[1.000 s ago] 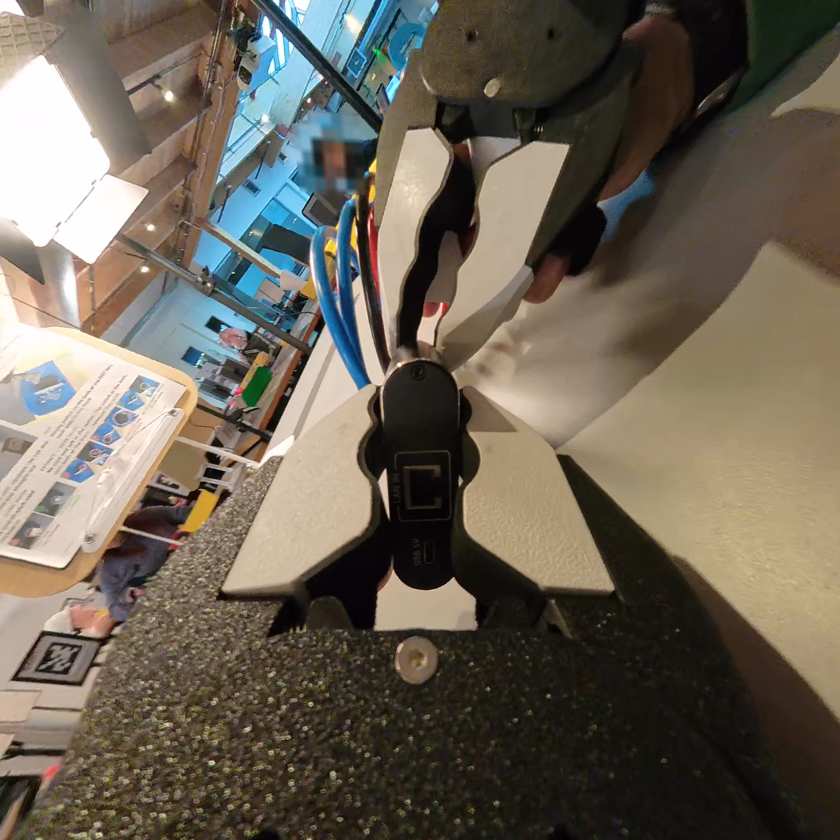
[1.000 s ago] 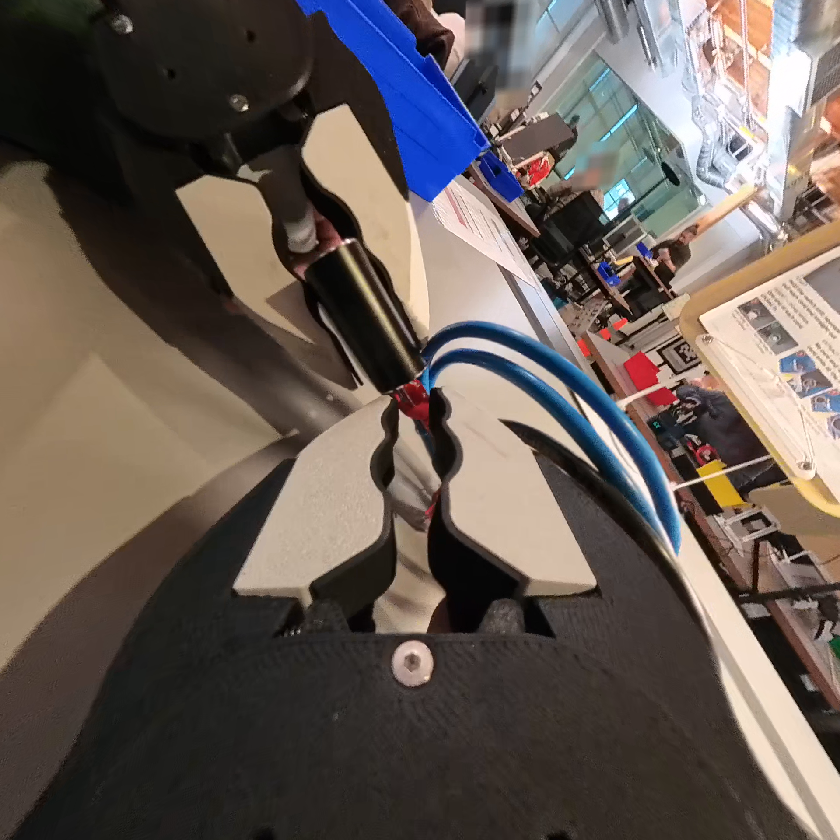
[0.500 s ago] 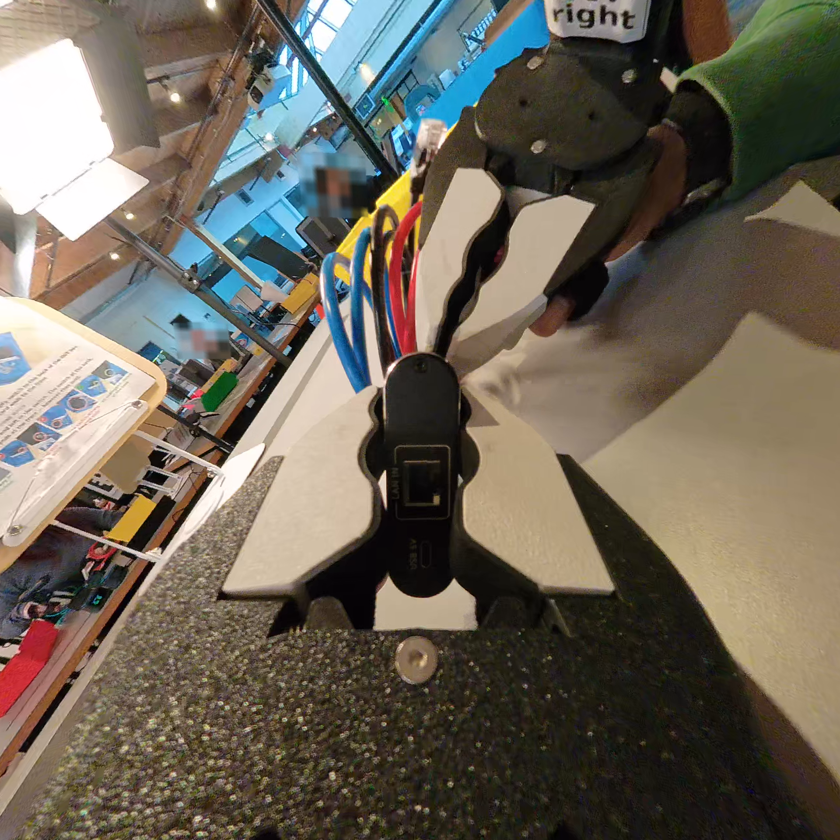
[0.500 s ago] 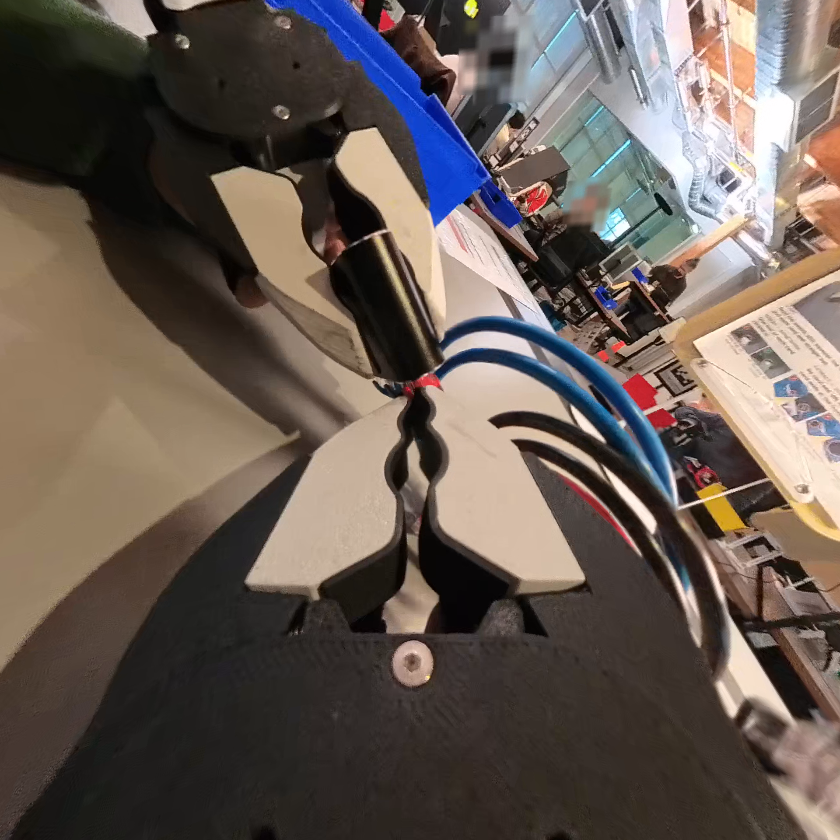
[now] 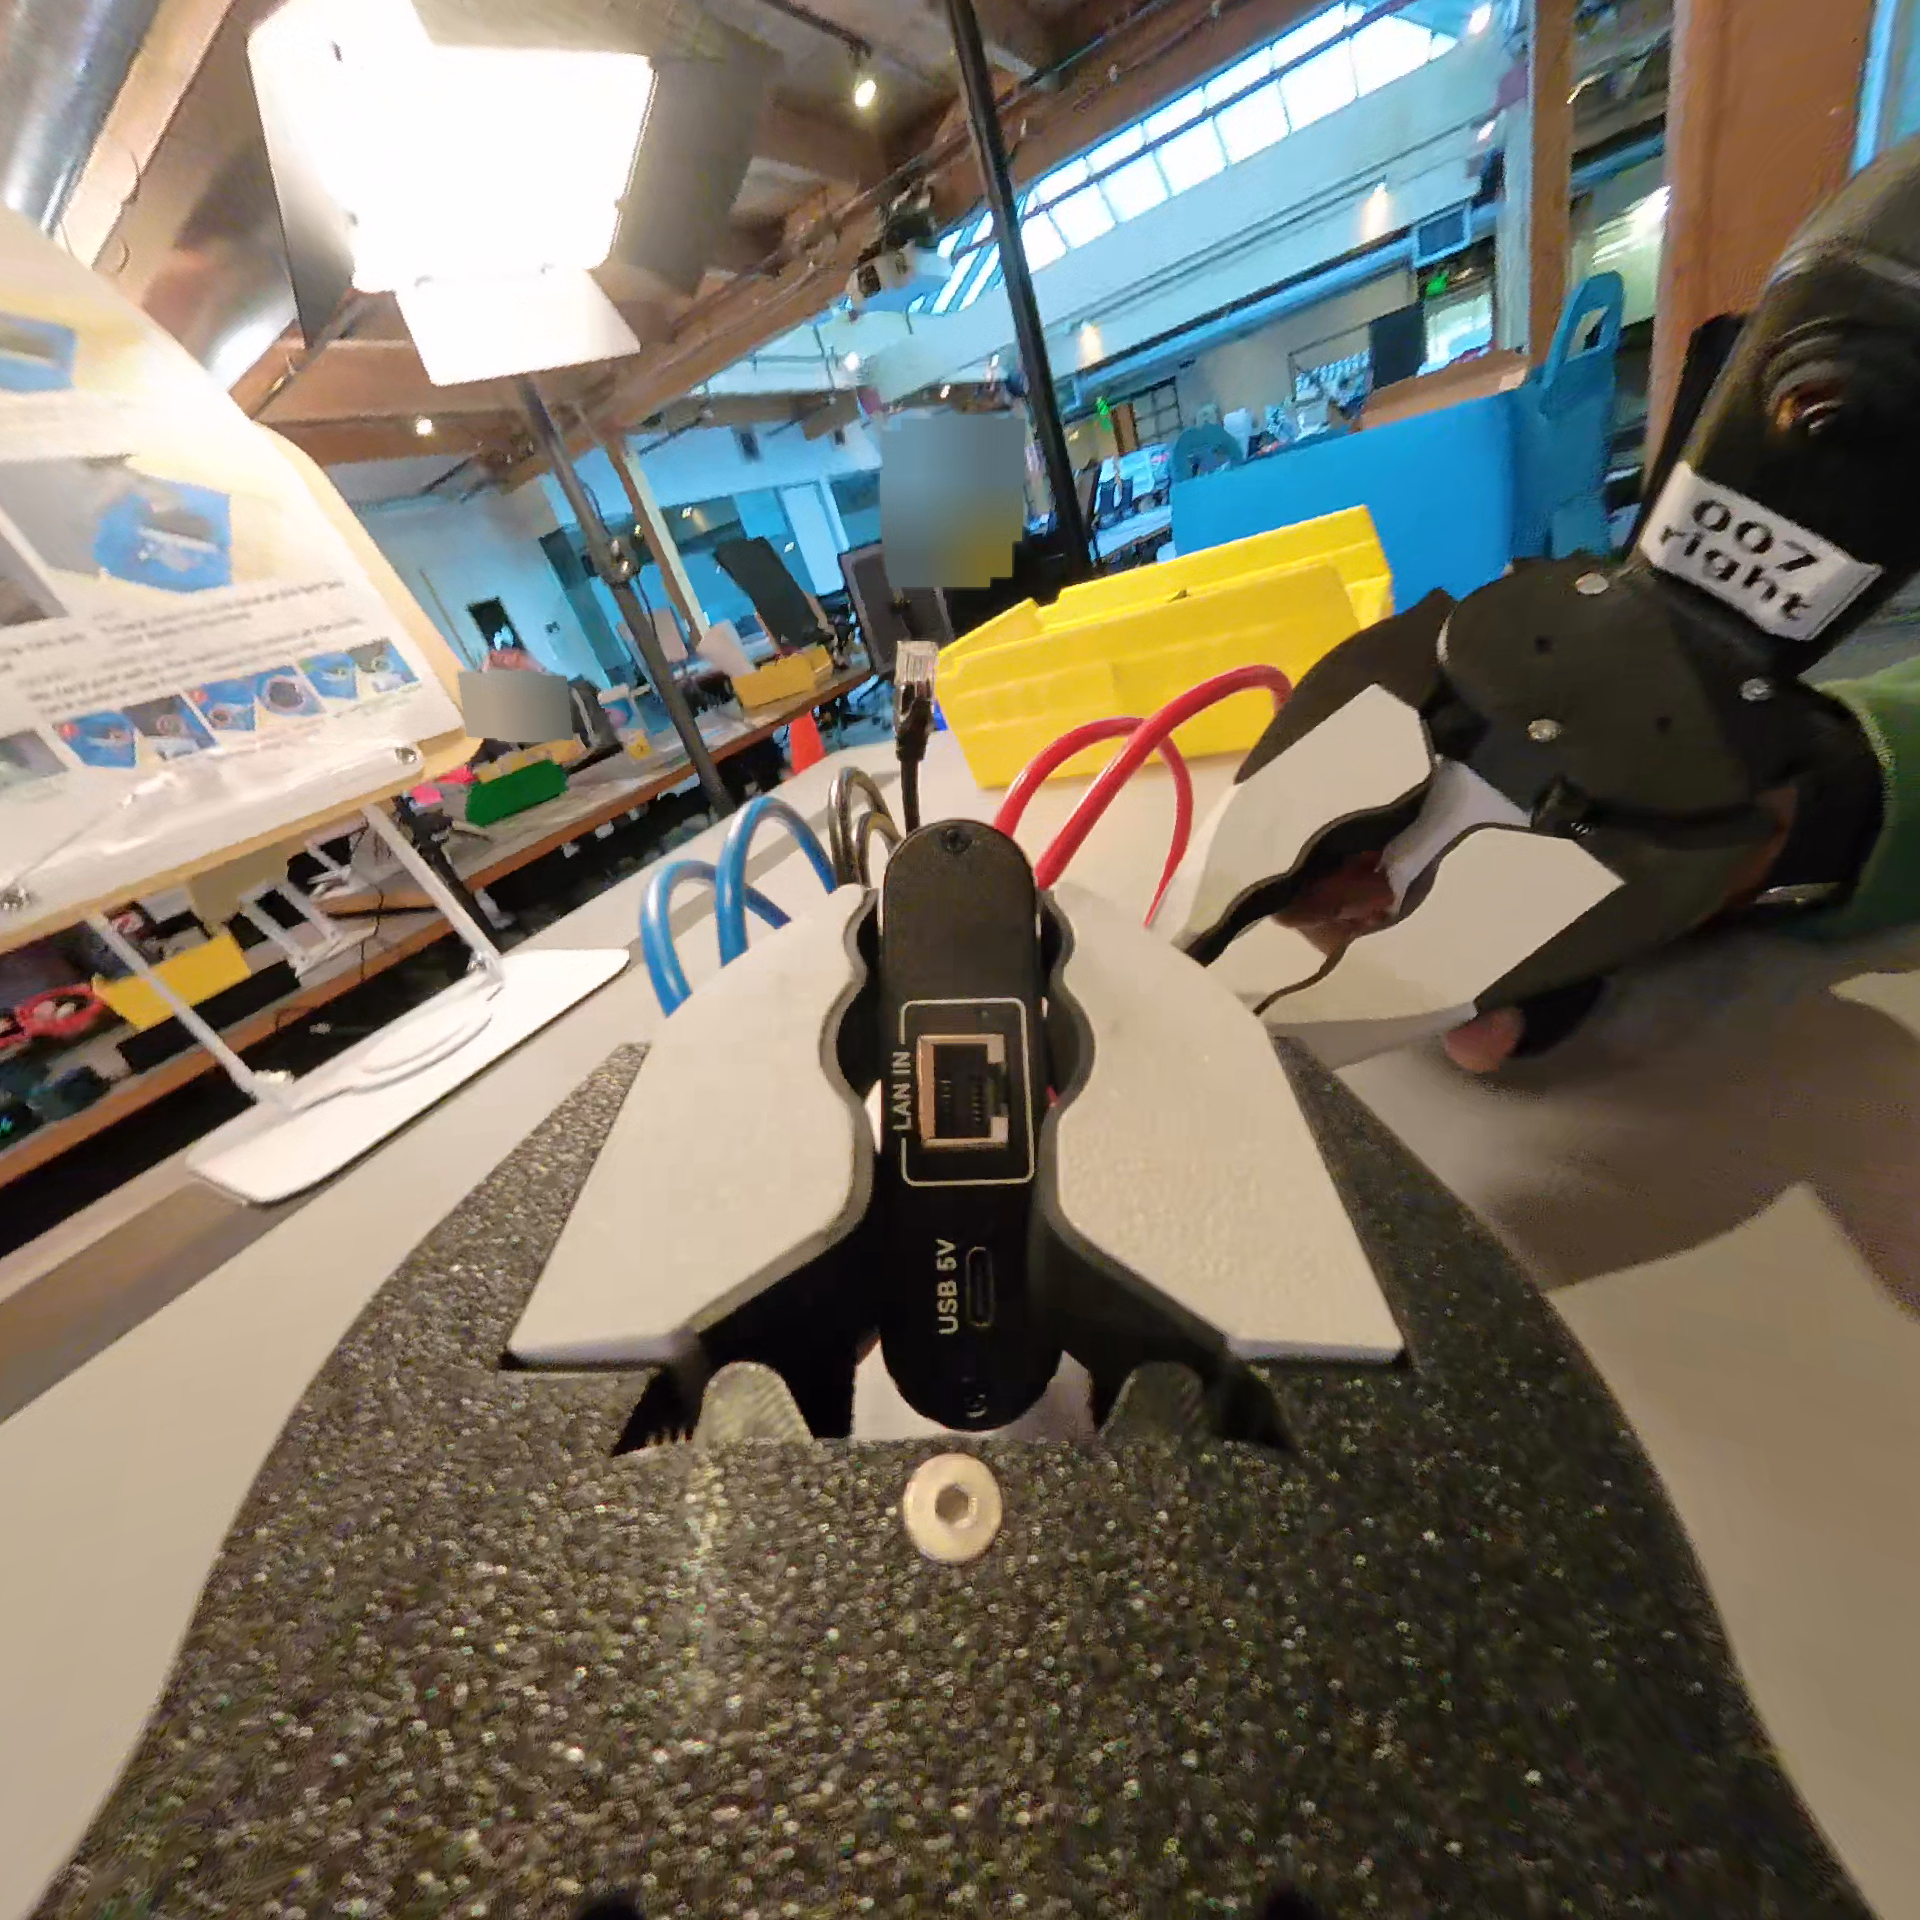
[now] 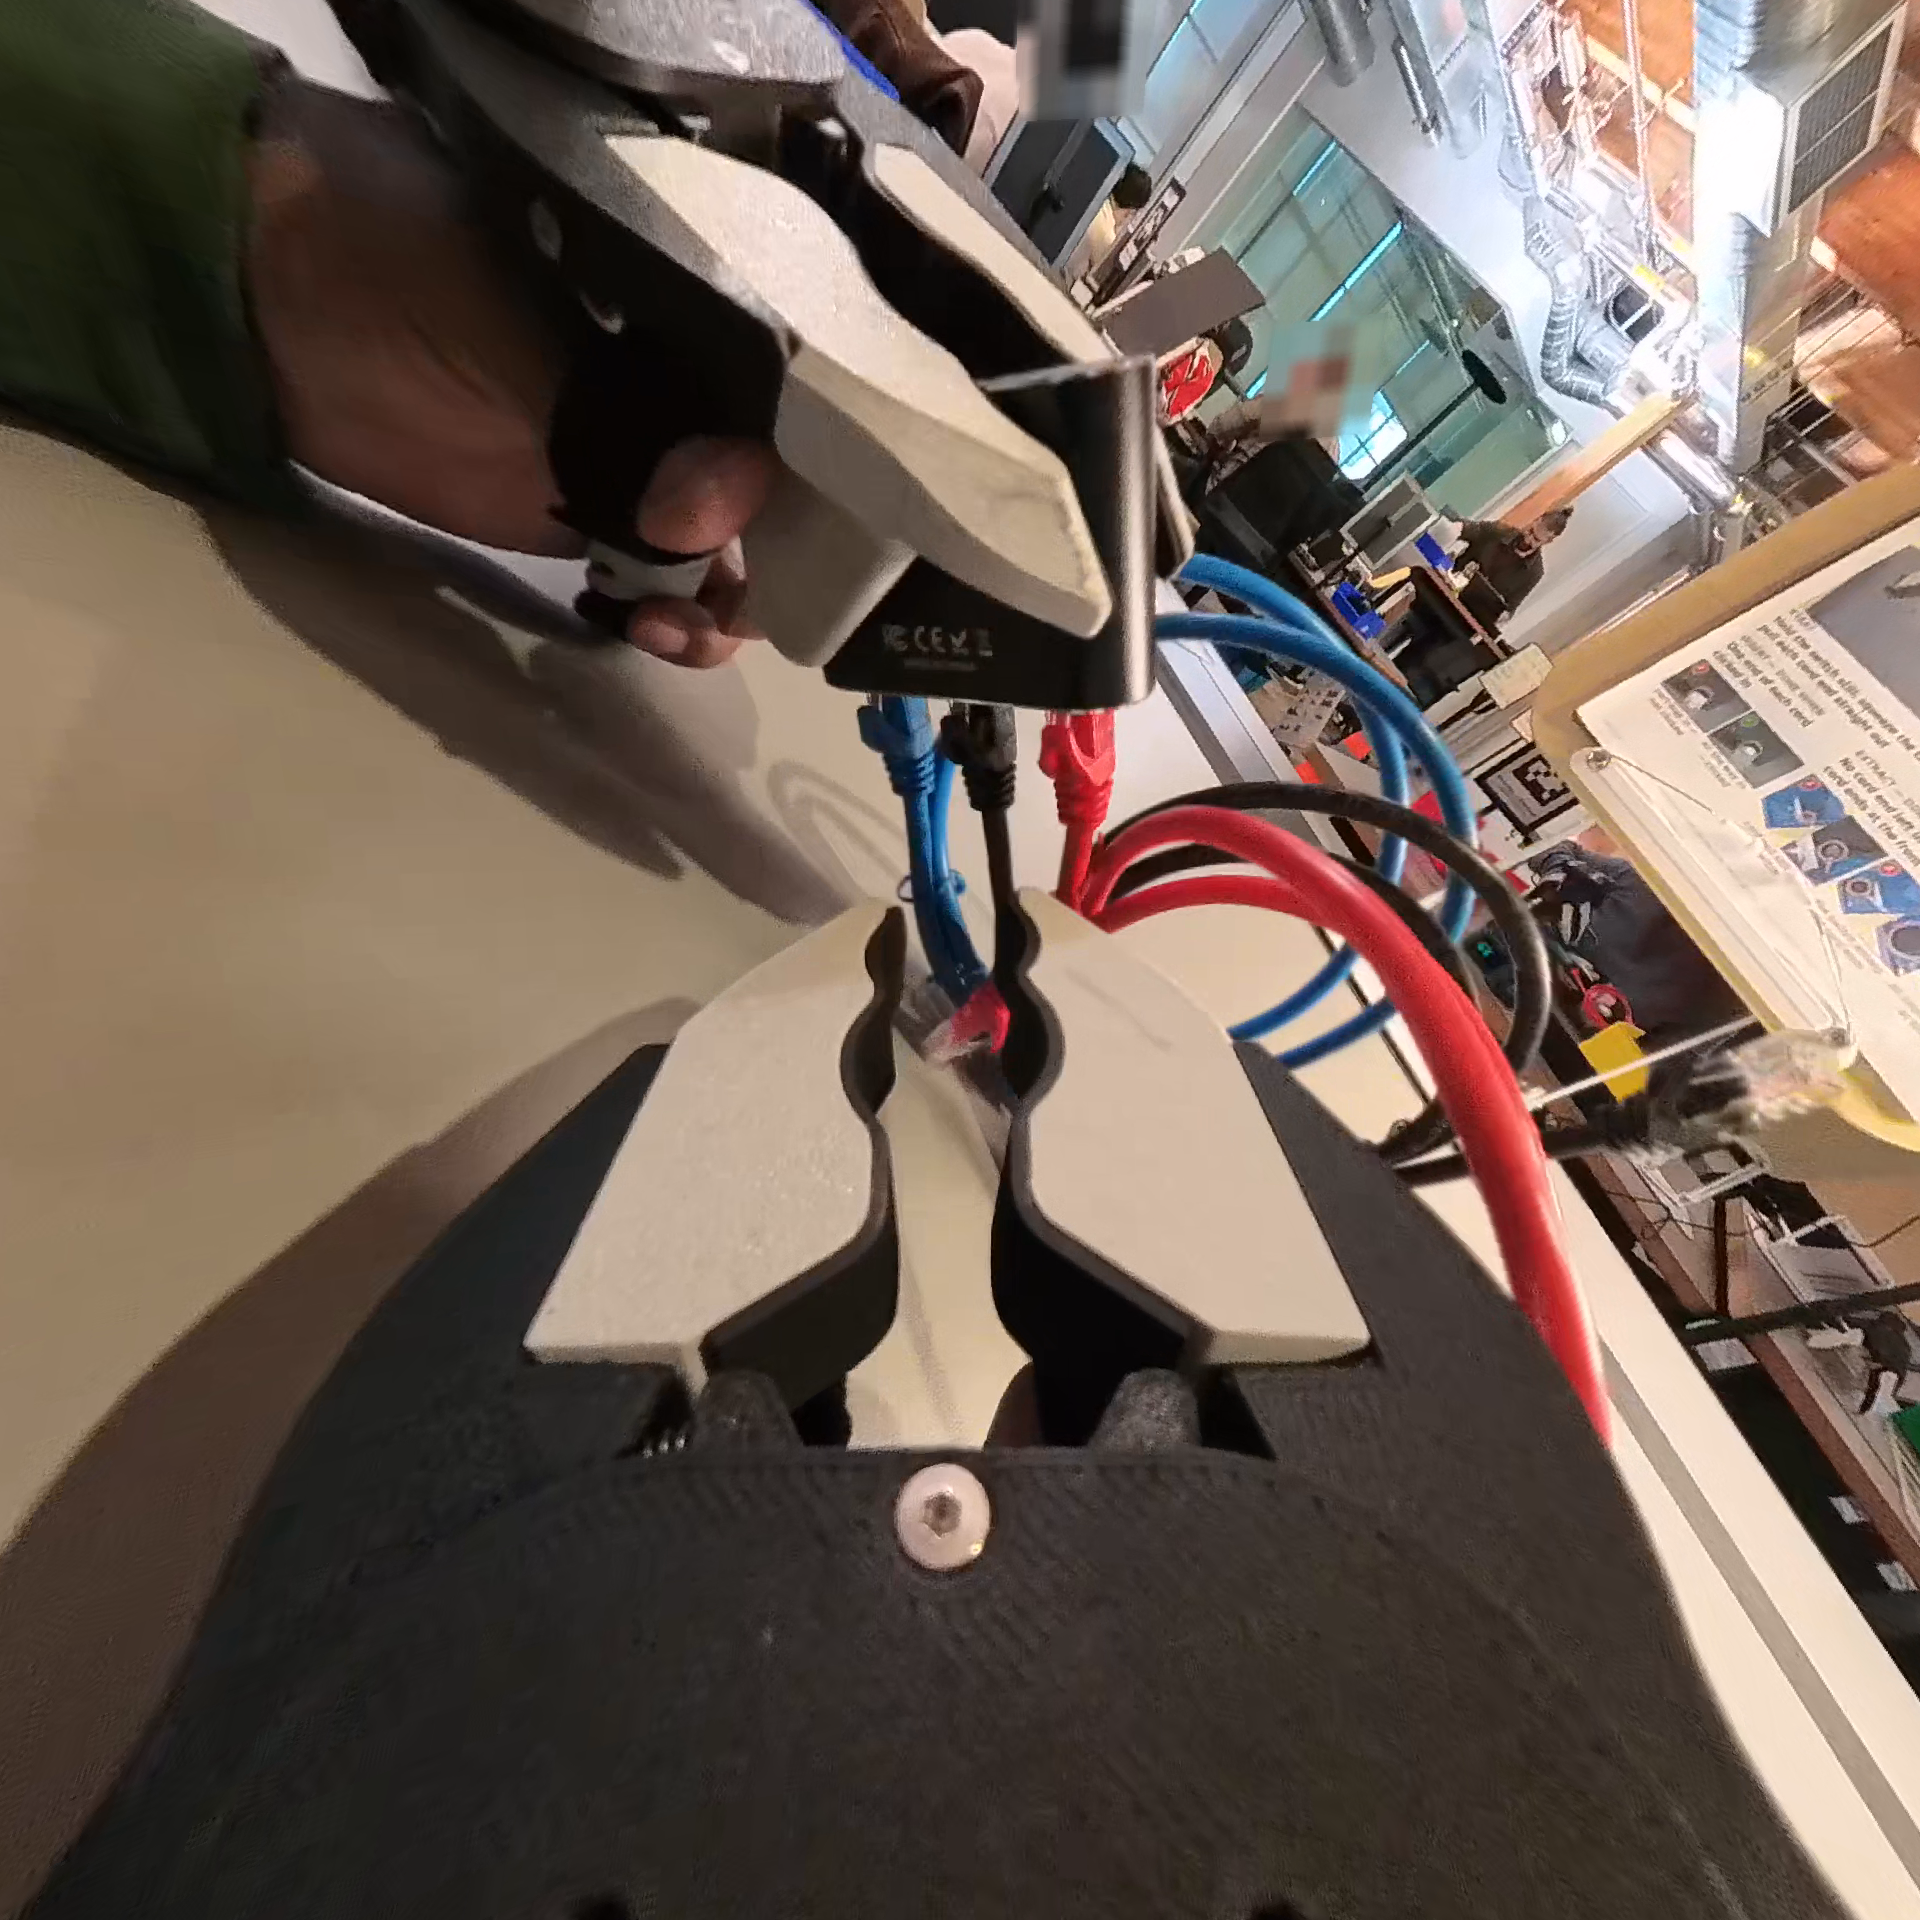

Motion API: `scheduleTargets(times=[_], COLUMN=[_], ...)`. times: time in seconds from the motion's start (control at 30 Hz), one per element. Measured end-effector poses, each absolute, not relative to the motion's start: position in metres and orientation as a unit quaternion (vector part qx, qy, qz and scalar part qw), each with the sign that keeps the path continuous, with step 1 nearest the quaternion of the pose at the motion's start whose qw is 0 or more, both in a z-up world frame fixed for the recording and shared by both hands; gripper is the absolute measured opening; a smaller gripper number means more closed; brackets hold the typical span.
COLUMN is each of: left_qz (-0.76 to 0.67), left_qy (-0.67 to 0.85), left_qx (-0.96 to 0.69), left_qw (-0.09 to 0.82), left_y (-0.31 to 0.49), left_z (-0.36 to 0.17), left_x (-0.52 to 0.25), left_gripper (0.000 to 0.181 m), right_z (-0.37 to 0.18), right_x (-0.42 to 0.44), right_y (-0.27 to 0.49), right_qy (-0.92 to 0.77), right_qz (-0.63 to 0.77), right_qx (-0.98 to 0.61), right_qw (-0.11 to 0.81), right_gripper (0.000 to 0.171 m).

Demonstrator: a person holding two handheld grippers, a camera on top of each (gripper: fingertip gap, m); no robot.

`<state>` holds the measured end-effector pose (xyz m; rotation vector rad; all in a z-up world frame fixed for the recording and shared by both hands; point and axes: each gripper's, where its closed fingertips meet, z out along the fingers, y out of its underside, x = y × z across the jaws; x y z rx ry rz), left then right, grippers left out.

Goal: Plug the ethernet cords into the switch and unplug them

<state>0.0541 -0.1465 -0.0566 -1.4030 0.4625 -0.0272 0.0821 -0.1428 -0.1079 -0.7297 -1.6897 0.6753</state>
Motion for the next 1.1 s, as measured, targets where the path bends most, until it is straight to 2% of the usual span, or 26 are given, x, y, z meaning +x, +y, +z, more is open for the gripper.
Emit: scheduleTargets(times=[0.2, 0.53, 0.67, 0.83, 1.1], left_qz=[0.091, 0.077, -0.023, -0.273, -0.362], left_qy=[0.201, 0.093, -0.017, -0.231, -0.273], left_qx=[-0.732, -0.784, -0.752, -0.622, -0.483], left_qw=[0.644, 0.609, 0.659, 0.696, 0.749], left_y=[-0.138, -0.135, -0.137, -0.140, -0.137], left_z=[-0.091, -0.099, -0.080, -0.071, -0.048], left_x=[0.031, 0.004, -0.008, -0.037, -0.037], left_gripper=[0.027, 0.027, 0.028, 0.028, 0.028], right_z=[-0.111, -0.114, -0.115, -0.110, -0.087], right_x=[0.081, 0.079, 0.078, 0.077, 0.069], right_y=[-0.137, -0.136, -0.135, -0.137, -0.167], right_qy=[-0.716, -0.719, -0.720, -0.711, -0.656], right_qz=[0.273, 0.270, 0.270, 0.305, 0.478], right_qx=[-0.318, -0.324, -0.329, -0.345, -0.400], right_qw=[0.558, 0.552, 0.548, 0.532, 0.425], right_gripper=[0.016, 0.016, 0.016, 0.014, 0.012])
